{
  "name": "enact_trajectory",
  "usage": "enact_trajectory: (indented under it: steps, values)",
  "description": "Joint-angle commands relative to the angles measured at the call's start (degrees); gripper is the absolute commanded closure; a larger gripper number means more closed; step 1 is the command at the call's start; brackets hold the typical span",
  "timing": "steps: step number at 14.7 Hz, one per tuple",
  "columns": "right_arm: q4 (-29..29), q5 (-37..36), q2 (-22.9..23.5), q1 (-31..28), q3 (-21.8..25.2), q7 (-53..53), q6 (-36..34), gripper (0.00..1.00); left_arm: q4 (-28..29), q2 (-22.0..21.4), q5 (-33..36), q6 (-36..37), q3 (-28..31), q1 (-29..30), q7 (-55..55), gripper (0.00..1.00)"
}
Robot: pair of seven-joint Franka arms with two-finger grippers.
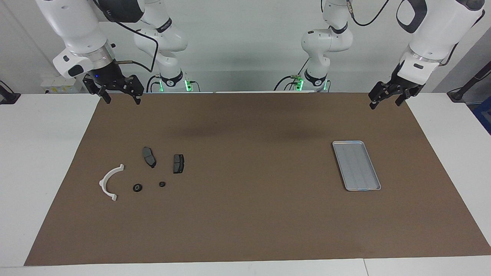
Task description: Place bearing gear from tray to pile
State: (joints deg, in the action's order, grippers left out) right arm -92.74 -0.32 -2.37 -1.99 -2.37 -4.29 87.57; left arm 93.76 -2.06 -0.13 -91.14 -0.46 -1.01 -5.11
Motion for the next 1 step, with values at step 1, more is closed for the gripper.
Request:
enact_trajectory:
  steps: [1]
  values:
    - [-1.30, 1.20, -1.24, -0.73, -0.44, -0.81, -0.03, 0.00, -0.24, 0.03, -0.75, 0.97, -0.16, 0.39, 0.45, 0.00]
